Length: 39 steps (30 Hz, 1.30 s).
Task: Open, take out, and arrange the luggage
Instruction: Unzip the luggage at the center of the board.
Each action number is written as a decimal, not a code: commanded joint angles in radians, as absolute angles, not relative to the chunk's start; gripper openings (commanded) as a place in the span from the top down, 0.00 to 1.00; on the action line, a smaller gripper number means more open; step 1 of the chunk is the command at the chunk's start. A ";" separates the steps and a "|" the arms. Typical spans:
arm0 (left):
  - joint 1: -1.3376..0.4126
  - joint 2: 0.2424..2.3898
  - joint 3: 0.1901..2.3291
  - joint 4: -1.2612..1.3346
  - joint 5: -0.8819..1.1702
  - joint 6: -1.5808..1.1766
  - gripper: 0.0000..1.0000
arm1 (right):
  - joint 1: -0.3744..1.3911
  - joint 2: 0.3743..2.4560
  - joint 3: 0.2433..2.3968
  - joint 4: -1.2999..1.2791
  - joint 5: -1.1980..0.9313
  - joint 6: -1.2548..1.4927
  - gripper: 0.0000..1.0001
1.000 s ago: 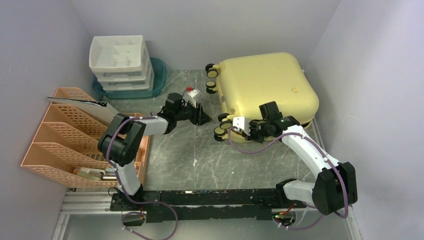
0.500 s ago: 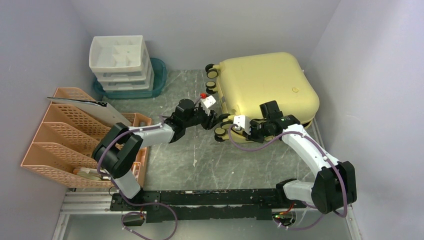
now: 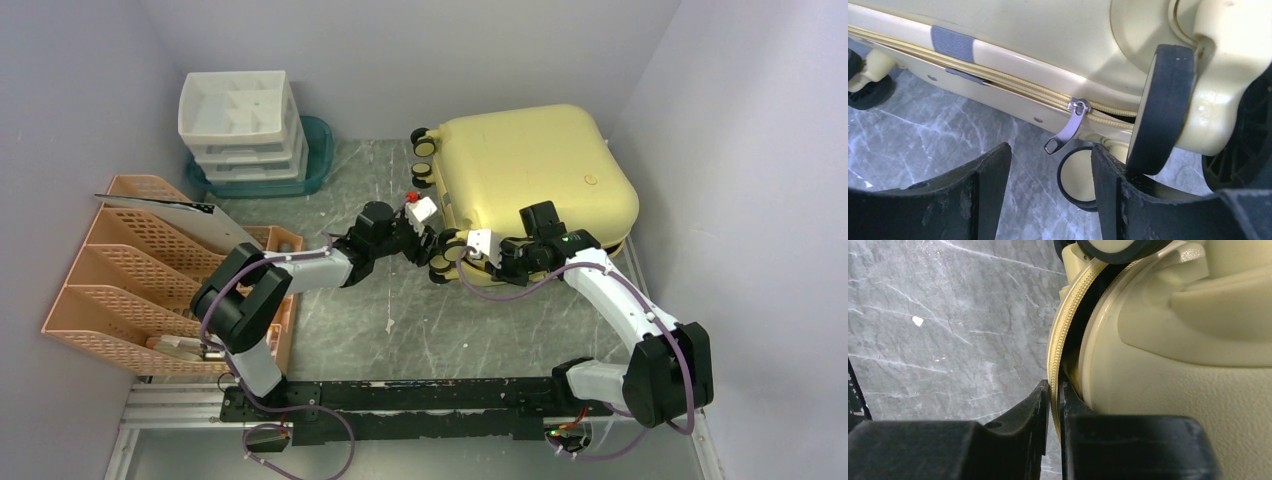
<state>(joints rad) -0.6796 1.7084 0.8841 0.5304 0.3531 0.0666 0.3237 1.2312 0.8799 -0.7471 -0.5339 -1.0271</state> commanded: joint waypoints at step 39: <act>-0.673 1.880 1.121 0.478 0.245 -0.050 0.95 | 0.272 1.254 1.008 -0.991 -0.751 -1.013 0.80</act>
